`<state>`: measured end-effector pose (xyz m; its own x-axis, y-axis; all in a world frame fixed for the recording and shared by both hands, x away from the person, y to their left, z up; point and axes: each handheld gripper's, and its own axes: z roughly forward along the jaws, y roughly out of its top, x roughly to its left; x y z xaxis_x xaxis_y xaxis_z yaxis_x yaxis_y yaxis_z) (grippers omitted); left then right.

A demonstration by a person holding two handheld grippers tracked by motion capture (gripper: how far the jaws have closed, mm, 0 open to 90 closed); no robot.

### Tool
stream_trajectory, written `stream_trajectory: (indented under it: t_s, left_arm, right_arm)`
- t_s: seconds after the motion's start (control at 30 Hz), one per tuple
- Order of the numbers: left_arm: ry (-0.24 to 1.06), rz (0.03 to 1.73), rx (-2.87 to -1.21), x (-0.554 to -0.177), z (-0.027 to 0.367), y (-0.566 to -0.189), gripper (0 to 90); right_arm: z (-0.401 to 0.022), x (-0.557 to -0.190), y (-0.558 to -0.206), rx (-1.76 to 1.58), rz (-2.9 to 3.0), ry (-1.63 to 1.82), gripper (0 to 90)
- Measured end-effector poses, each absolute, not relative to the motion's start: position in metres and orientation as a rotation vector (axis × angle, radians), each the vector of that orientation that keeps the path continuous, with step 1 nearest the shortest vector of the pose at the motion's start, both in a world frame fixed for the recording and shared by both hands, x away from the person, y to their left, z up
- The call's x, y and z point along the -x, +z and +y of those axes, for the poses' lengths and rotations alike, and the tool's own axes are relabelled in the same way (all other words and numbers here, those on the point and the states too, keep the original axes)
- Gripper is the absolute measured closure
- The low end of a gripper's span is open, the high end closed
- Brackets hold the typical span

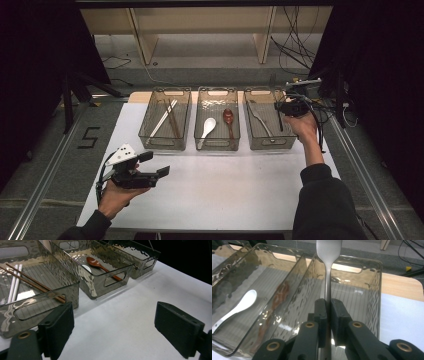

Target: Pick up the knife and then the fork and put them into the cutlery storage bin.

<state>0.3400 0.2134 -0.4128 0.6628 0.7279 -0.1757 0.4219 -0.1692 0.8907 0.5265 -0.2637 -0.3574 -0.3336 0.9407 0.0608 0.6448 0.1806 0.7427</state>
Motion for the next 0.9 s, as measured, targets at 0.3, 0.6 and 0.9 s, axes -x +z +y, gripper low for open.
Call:
stream_trajectory:
  t_s: [0.3, 0.6, 0.9]
  left_arm:
    - [0.355, 0.916, -1.803, -0.34, 0.214, -0.413, 15.6]
    - [0.354, 0.917, -1.804, -0.34, 0.213, -0.413, 15.6]
    - [0.355, 0.916, -1.805, -0.34, 0.213, -0.413, 15.6]
  right_arm:
    - [-0.263, -0.529, -0.365, -1.516, 2.048, 0.949, 84.5]
    - [-0.266, -0.529, -0.378, -1.554, 2.049, 0.922, 84.5]
    - [-0.267, -0.529, -0.385, -1.577, 2.06, 0.905, 84.2]
